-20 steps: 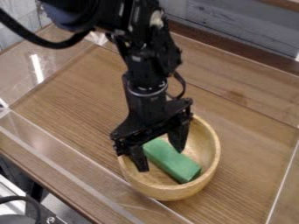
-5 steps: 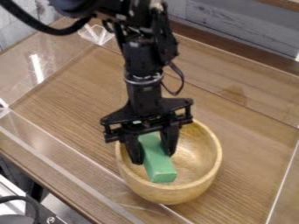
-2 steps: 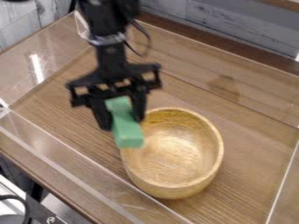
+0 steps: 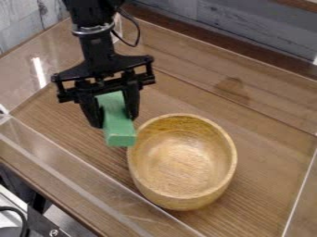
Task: Remove the green block from inside the brown bowl and put it on the table
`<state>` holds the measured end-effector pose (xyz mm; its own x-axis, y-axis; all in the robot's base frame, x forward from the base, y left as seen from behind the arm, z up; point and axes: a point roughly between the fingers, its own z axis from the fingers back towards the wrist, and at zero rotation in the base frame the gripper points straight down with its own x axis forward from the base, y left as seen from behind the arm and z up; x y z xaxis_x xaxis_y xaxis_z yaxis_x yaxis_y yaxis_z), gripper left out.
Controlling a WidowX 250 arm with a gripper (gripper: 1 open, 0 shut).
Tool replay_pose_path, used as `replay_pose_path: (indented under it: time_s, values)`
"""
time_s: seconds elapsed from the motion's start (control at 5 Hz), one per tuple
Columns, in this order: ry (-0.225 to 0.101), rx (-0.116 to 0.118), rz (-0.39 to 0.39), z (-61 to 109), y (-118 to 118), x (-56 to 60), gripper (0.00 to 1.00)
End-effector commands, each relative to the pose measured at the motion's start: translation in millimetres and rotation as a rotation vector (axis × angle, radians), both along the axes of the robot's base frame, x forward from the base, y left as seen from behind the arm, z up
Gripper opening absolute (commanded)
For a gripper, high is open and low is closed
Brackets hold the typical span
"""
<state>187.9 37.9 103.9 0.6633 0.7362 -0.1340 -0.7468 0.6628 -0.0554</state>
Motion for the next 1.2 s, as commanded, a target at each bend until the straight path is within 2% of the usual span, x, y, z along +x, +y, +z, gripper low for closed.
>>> replay_pose_path:
  time_s: [0.0, 0.8, 1.0]
  values:
    - [-0.053, 0.017, -0.021, 8.6, 1, 2.7, 0.00]
    - [-0.072, 0.018, -0.076, 0.7, 0, -4.6, 0.00]
    - [-0.075, 0.019, -0.080, -4.1, 3, -5.4, 1.00]
